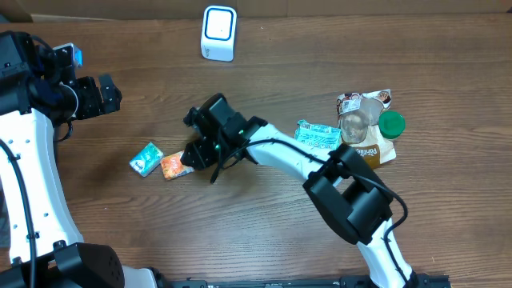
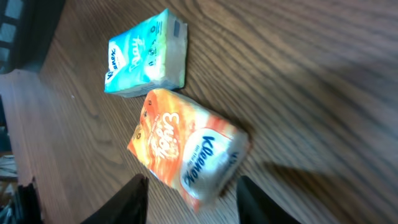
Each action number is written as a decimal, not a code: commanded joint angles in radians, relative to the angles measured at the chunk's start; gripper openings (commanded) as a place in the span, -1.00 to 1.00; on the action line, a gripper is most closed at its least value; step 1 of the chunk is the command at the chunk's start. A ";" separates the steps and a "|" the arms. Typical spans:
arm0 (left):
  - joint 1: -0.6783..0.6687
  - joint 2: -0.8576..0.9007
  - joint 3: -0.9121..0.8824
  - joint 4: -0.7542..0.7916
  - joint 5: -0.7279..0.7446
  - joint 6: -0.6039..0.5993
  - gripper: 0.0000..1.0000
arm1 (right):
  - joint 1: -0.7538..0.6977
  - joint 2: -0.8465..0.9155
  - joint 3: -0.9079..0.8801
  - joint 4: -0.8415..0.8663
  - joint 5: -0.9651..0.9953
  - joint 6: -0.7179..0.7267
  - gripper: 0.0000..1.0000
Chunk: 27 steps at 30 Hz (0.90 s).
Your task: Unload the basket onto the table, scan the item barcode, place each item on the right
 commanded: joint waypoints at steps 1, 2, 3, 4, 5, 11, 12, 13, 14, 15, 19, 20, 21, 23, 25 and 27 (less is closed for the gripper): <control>-0.001 -0.008 -0.001 0.003 0.005 0.027 0.99 | 0.018 0.036 0.003 0.024 0.069 -0.009 -0.28; -0.001 -0.008 -0.001 0.003 0.005 0.027 0.99 | 0.022 0.038 0.003 0.033 0.081 -0.008 -0.35; -0.001 -0.008 -0.001 0.003 0.005 0.027 1.00 | 0.026 0.042 0.003 0.041 0.091 0.002 -0.39; -0.001 -0.008 -0.001 0.003 0.005 0.027 0.99 | 0.028 0.044 0.003 0.049 0.102 0.019 -0.45; -0.001 -0.008 -0.001 0.003 0.005 0.027 0.99 | 0.029 0.047 0.003 0.054 0.110 0.033 -0.50; -0.001 -0.008 -0.001 0.003 0.005 0.027 0.99 | 0.029 0.050 0.003 0.049 0.118 0.071 -0.93; -0.001 -0.008 -0.001 0.003 0.005 0.027 0.99 | 0.029 0.050 0.003 0.041 0.118 0.071 -0.92; -0.001 -0.008 -0.001 0.003 0.005 0.027 0.99 | 0.029 0.050 0.003 0.034 0.118 0.071 -0.92; -0.001 -0.008 -0.001 0.003 0.005 0.027 0.99 | 0.029 0.048 0.004 0.029 0.117 0.072 -0.92; -0.001 -0.008 -0.001 0.003 0.005 0.027 0.99 | 0.027 0.043 0.007 0.018 0.119 0.081 -0.92; -0.001 -0.008 -0.001 0.003 0.005 0.027 0.99 | -0.011 -0.015 0.025 -0.045 0.123 0.097 -0.92; -0.001 -0.008 -0.001 0.003 0.005 0.027 0.99 | -0.026 -0.040 0.027 -0.069 0.137 0.112 -0.92; -0.001 -0.008 -0.001 0.003 0.005 0.027 0.99 | -0.039 -0.064 0.027 -0.093 0.154 0.134 -0.92; -0.001 -0.008 -0.001 0.003 0.005 0.027 0.99 | -0.069 -0.113 0.027 -0.156 0.191 0.206 -0.92; -0.001 -0.008 -0.001 0.003 0.005 0.027 0.99 | -0.099 -0.153 0.027 -0.231 0.193 0.266 -0.92; -0.001 -0.008 -0.001 0.003 0.005 0.027 0.99 | -0.122 -0.174 0.027 -0.309 0.188 0.325 -0.92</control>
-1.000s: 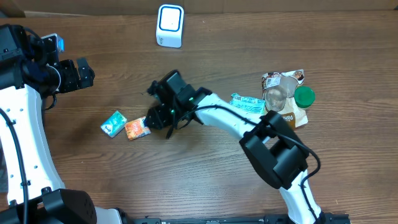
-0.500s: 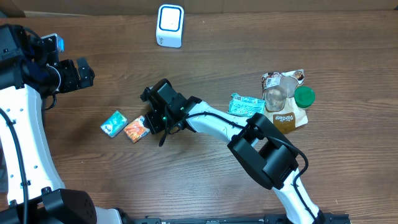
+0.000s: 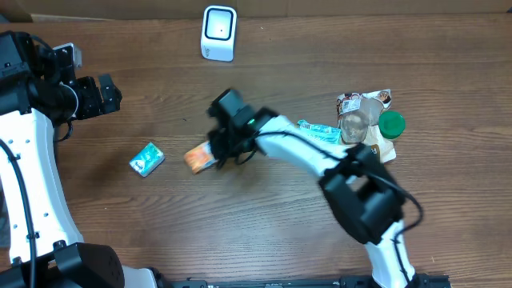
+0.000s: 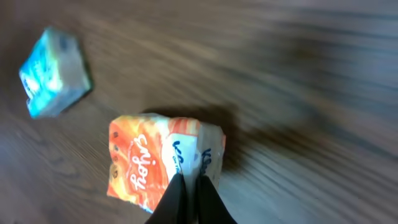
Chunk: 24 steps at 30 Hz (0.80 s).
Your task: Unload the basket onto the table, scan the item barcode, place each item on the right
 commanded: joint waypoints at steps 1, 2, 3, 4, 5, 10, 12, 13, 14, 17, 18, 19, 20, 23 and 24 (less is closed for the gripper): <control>-0.001 -0.008 -0.001 0.004 0.005 0.027 0.99 | -0.042 -0.090 0.018 -0.072 0.016 0.121 -0.93; -0.001 -0.008 -0.001 0.003 0.005 0.027 0.99 | -0.046 -0.090 0.017 -0.107 -0.003 0.118 -0.92; -0.001 -0.008 -0.001 0.004 0.005 0.027 0.99 | -0.048 -0.090 0.016 -0.153 -0.008 0.117 -0.84; -0.001 -0.008 -0.001 0.004 0.005 0.027 0.99 | -0.048 -0.087 0.015 -0.200 -0.008 0.102 -0.71; -0.001 -0.008 -0.001 0.004 0.005 0.027 0.99 | -0.048 -0.085 0.015 -0.240 -0.008 0.064 -0.44; -0.001 -0.008 -0.001 0.004 0.005 0.027 0.99 | -0.044 -0.084 0.022 -0.348 0.048 -0.172 -0.12; -0.001 -0.008 -0.001 0.004 0.005 0.027 0.99 | -0.057 -0.084 0.037 -0.338 0.080 -0.266 -0.12; -0.001 -0.008 -0.001 0.004 0.005 0.027 0.99 | -0.066 -0.084 0.045 -0.322 0.092 -0.327 -0.12; -0.001 -0.008 -0.001 0.003 0.005 0.027 0.99 | -0.076 -0.084 0.053 -0.303 0.098 -0.402 -0.12; -0.001 -0.008 -0.001 0.003 0.005 0.027 0.99 | -0.109 -0.084 0.057 -0.225 0.097 -0.548 -0.14; -0.001 -0.008 -0.001 0.003 0.005 0.027 0.99 | -0.119 -0.080 0.056 -0.198 0.097 -0.578 -0.14; -0.001 -0.008 -0.001 0.004 0.005 0.027 0.99 | -0.129 -0.072 0.056 -0.169 0.097 -0.604 -0.20; -0.001 -0.008 -0.001 0.004 0.005 0.027 0.99 | -0.135 -0.065 0.056 -0.149 0.095 -0.619 -0.27; -0.001 -0.008 -0.001 0.004 0.005 0.027 0.99 | -0.146 -0.034 0.056 -0.104 0.061 -0.665 -0.32; -0.001 -0.008 -0.001 0.004 0.005 0.027 0.99 | -0.147 -0.026 0.056 -0.096 0.047 -0.678 -0.33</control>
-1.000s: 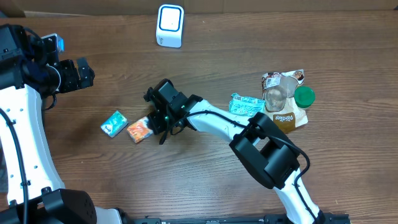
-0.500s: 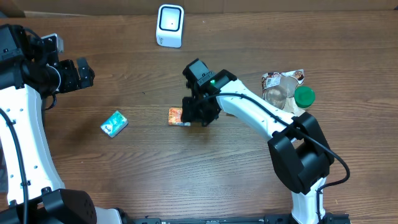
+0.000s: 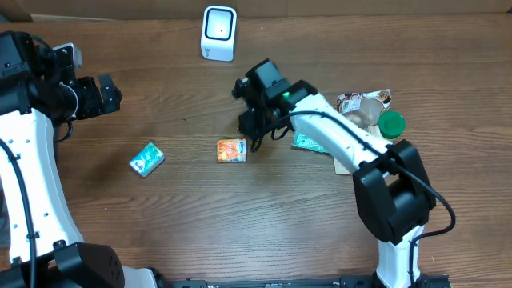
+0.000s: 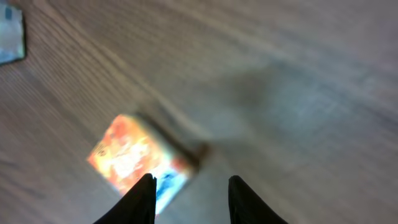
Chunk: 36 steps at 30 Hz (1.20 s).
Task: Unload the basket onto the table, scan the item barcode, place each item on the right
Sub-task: 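Lower the right gripper onto the orange tissue pack and close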
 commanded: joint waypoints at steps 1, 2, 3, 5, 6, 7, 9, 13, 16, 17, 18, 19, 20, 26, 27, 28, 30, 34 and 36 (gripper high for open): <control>-0.001 -0.008 -0.001 0.003 0.005 0.027 0.99 | 0.000 0.048 0.026 0.023 -0.035 -0.114 -0.33; -0.001 -0.008 -0.001 0.003 0.005 0.027 0.99 | 0.000 0.057 0.026 0.027 -0.047 -0.117 -0.33; -0.001 -0.008 -0.001 0.003 0.005 0.027 0.99 | 0.000 0.066 0.026 0.027 -0.069 -0.134 -0.33; -0.001 -0.008 -0.001 0.003 0.005 0.027 1.00 | 0.000 0.084 0.026 0.030 -0.113 -0.139 -0.33; -0.001 -0.008 -0.001 0.003 0.005 0.027 0.99 | 0.000 0.095 0.026 0.034 -0.129 -0.139 -0.33; -0.001 -0.008 -0.001 0.003 0.005 0.027 0.99 | 0.003 0.110 0.026 0.040 -0.143 -0.138 -0.33; -0.001 -0.008 -0.001 0.003 0.005 0.027 0.99 | 0.003 0.129 0.026 0.045 -0.171 -0.138 -0.33; -0.001 -0.008 -0.001 0.003 0.005 0.027 0.99 | 0.003 0.157 0.026 0.044 -0.219 -0.134 -0.34; -0.001 -0.008 -0.001 0.003 0.005 0.027 0.99 | 0.003 0.162 0.025 0.032 -0.236 -0.131 -0.40; -0.001 -0.008 -0.001 0.003 0.005 0.027 0.99 | 0.003 0.162 0.025 0.031 -0.238 -0.128 -0.45; -0.001 -0.008 -0.001 0.003 0.005 0.027 0.99 | 0.004 0.162 0.025 0.029 -0.240 -0.126 -0.49; -0.001 -0.008 -0.001 0.003 0.005 0.027 0.99 | 0.004 0.162 0.025 0.025 -0.240 -0.120 -0.57; -0.001 -0.008 -0.001 0.003 0.005 0.027 0.99 | 0.005 0.162 0.025 0.022 -0.236 -0.099 -0.69; -0.001 -0.008 -0.001 0.003 0.005 0.027 0.99 | -0.001 0.162 0.025 0.021 -0.235 0.090 -0.92; -0.001 -0.008 -0.001 0.003 0.005 0.027 0.99 | -0.003 0.161 0.026 0.018 -0.235 0.134 -0.92; -0.001 -0.008 -0.001 0.003 0.005 0.027 0.99 | -0.005 0.160 0.026 0.014 -0.235 0.167 -0.92; -0.001 -0.008 -0.001 0.003 0.005 0.027 0.99 | -0.010 0.152 0.026 0.002 -0.234 0.231 -0.92; -0.001 -0.008 -0.001 0.003 0.005 0.027 0.99 | -0.023 0.113 0.026 -0.036 -0.165 0.435 -0.92; -0.001 -0.008 -0.001 0.003 0.005 0.027 0.99 | -0.028 0.093 0.026 -0.062 -0.121 0.559 -0.92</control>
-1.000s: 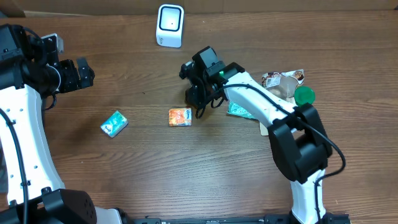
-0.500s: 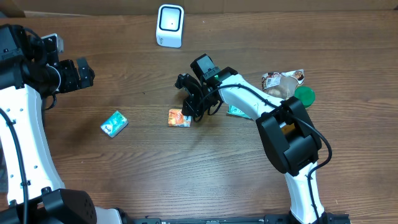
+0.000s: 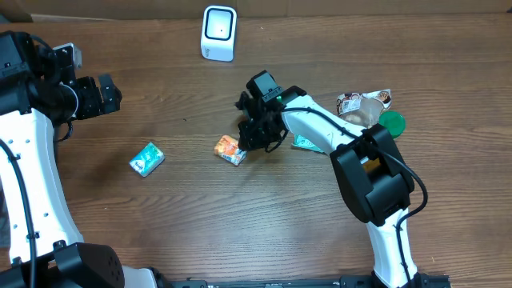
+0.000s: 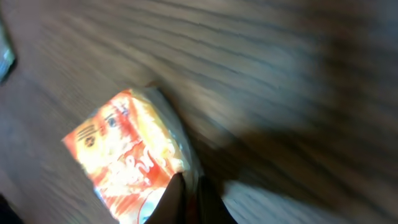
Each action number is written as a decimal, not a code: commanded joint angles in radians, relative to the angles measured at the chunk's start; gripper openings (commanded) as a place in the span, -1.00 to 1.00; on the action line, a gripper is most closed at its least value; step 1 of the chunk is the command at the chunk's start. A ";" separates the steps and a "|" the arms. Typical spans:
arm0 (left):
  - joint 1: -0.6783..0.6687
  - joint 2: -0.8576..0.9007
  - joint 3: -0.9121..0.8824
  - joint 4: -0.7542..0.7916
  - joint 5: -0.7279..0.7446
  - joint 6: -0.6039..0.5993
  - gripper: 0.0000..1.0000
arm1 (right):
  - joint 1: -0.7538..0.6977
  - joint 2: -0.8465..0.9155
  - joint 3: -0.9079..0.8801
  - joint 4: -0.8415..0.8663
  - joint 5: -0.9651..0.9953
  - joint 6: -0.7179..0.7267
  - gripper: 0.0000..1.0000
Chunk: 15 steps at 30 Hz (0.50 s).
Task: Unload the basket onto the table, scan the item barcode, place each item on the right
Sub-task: 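Lower the right gripper onto the orange tissue pack and close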
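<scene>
An orange Kleenex tissue pack lies mid-table, tilted. My right gripper is at the pack's right end. In the right wrist view the right gripper is shut, pinching the pack's wrapper edge between its narrow dark fingers. The white barcode scanner stands at the far edge of the table, well beyond the pack. My left gripper hovers at the far left with its jaws apart and nothing in them.
A teal tissue pack lies left of the orange one. Right of the gripper sit a teal packet, a heap of snack bags with a clear cup, and a green lid.
My right gripper was open above and right of the orange pack lying on the table. It has come down to the pack's right end and shut on its edge. The pack now sits tilted.
First my right gripper stood open around the orange pack beside the teal one. Then it was shut on the pack, a little farther right. Later the pack lay free mid-table with the gripper open. Now it pinches the pack again.
</scene>
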 commanded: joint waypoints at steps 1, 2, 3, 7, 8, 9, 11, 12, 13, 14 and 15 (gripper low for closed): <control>-0.001 -0.008 -0.001 0.004 0.005 0.027 0.99 | -0.018 -0.063 0.021 -0.026 0.087 0.284 -0.92; -0.001 -0.008 -0.001 0.004 0.005 0.027 0.99 | -0.018 -0.065 0.021 -0.028 0.080 0.305 -0.92; -0.001 -0.008 -0.001 0.003 0.005 0.027 0.99 | -0.018 -0.065 0.021 -0.030 0.077 0.322 -0.92; -0.001 -0.008 -0.001 0.004 0.005 0.027 0.99 | -0.002 -0.064 0.020 -0.038 0.090 0.320 -0.59; -0.001 -0.008 -0.001 0.003 0.005 0.027 0.99 | 0.002 -0.064 0.020 -0.036 0.090 0.306 -0.48; -0.001 -0.008 -0.001 0.004 0.005 0.027 0.99 | 0.004 -0.064 0.020 -0.034 0.090 0.289 -0.40; -0.001 -0.008 -0.001 0.003 0.005 0.027 0.99 | 0.005 -0.064 0.020 -0.031 0.090 0.255 -0.33; -0.001 -0.008 -0.001 0.003 0.005 0.027 0.99 | 0.005 -0.064 0.020 -0.027 0.089 0.226 -0.32; -0.001 -0.008 -0.001 0.004 0.005 0.027 0.99 | 0.005 -0.064 0.020 -0.022 0.089 0.188 -0.32; -0.001 -0.008 -0.001 0.004 0.005 0.027 0.99 | 0.005 -0.064 0.020 -0.016 0.089 0.129 -0.32; -0.001 -0.008 -0.001 0.004 0.005 0.027 0.99 | 0.005 -0.064 0.020 -0.013 0.089 0.059 -0.32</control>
